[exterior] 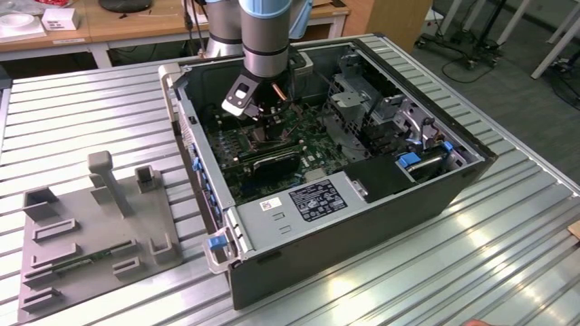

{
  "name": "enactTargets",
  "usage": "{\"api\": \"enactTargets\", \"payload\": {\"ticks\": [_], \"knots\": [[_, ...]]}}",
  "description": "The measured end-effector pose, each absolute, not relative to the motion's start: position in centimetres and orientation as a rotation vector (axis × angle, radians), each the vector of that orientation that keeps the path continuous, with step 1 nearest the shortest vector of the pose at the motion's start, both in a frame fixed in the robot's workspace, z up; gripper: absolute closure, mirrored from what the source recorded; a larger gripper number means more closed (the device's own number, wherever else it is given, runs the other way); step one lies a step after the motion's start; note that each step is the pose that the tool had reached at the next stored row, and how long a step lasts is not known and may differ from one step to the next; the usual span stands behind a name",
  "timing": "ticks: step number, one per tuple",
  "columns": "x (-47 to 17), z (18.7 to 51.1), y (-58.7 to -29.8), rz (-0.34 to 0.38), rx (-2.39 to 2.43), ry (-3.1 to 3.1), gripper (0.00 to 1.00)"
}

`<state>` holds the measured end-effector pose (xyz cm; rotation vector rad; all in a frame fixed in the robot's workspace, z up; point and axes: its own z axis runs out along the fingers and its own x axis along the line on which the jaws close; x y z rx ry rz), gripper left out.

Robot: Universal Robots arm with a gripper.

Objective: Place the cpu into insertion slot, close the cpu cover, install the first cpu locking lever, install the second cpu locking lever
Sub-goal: 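Place the cpu into insertion slot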

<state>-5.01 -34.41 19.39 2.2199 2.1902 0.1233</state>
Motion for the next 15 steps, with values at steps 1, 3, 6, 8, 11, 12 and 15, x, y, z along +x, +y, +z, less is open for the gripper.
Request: {"api": "enactTargets", "payload": {"ticks": [1, 3, 6, 8, 11, 12, 15], "knots": [[-5.01, 19.36, -34.41, 0.124, 2.22, 2.19, 0.46], [-5.02, 19.28, -34.41, 0.123, 2.22, 2.19, 0.46], [-5.03, 19.26, -34.42, 0.123, 2.22, 2.19, 0.46], [-5.03, 19.25, -34.41, 0.123, 2.22, 2.19, 0.46], [-5.03, 19.18, -34.41, 0.123, 2.22, 2.19, 0.46], [-5.03, 19.16, -34.42, 0.123, 2.22, 2.19, 0.46], [-5.03, 19.14, -34.42, 0.123, 2.22, 2.19, 0.46]]}}
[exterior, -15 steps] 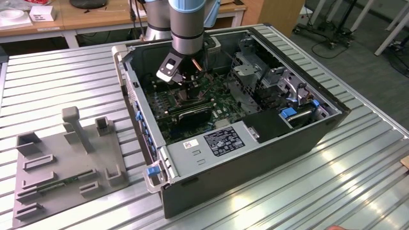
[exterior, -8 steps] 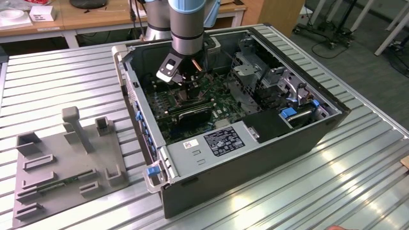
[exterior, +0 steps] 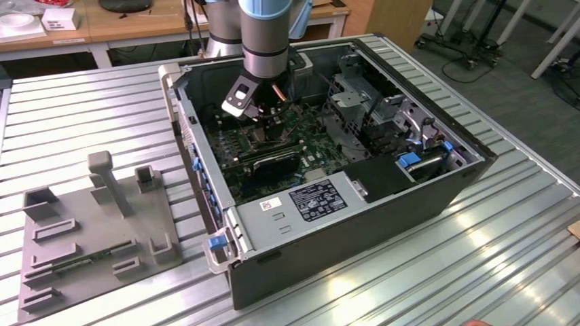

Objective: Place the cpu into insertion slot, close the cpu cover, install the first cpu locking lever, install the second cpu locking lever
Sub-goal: 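Place the cpu into insertion slot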

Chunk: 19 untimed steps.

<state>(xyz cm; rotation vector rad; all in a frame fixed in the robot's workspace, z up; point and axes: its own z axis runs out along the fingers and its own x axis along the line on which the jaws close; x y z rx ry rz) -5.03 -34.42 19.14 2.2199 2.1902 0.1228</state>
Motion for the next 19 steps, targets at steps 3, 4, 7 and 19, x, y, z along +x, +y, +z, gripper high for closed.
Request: {"api": "enactTargets", "payload": {"ticks": [3, 4, 7, 19], "knots": [[-5.03, 19.13, -34.41, 0.123, 2.22, 2.19, 0.46], [-5.03, 19.13, -34.41, 0.123, 2.22, 2.19, 0.46], [-5.03, 19.12, -34.41, 0.123, 2.22, 2.19, 0.46], [-5.03, 19.86, -34.41, 0.123, 2.22, 2.19, 0.33]]}}
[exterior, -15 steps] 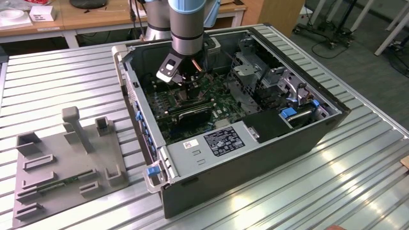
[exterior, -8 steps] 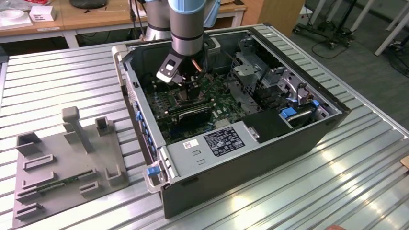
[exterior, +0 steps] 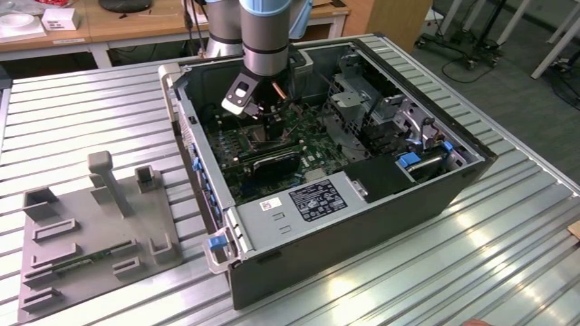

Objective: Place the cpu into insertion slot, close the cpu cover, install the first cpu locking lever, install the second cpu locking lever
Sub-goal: 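Place the cpu into insertion slot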

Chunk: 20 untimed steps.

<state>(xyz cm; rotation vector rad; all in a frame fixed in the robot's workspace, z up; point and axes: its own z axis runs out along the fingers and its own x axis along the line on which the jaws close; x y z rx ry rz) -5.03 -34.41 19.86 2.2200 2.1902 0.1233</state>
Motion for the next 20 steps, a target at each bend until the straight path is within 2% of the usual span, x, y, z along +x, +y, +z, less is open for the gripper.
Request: {"api": "enactTargets", "payload": {"ticks": [20], "knots": [[-5.0, 22.0, -34.4, 0.123, 2.22, 2.19, 0.33]]}}
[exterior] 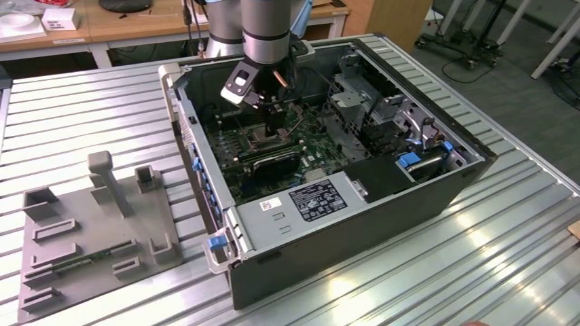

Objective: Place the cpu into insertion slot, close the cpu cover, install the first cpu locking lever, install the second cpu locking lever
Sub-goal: 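Place the cpu into insertion slot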

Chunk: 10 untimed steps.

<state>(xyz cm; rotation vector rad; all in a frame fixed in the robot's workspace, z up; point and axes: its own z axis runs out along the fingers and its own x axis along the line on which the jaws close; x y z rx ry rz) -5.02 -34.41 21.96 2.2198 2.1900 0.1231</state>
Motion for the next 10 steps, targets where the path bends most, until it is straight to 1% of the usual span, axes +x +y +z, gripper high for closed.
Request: {"api": "enactTargets", "payload": {"ticks": [7, 8, 9, 10], "knots": [[-5.03, 21.98, -34.41, 0.123, 2.22, 2.19, 0.33], [-5.03, 21.98, -34.41, 0.123, 2.22, 2.19, 0.35], [-5.03, 21.99, -34.41, 0.123, 2.22, 2.19, 0.41], [-5.03, 21.99, -34.41, 0.123, 2.22, 2.19, 0.41]]}}
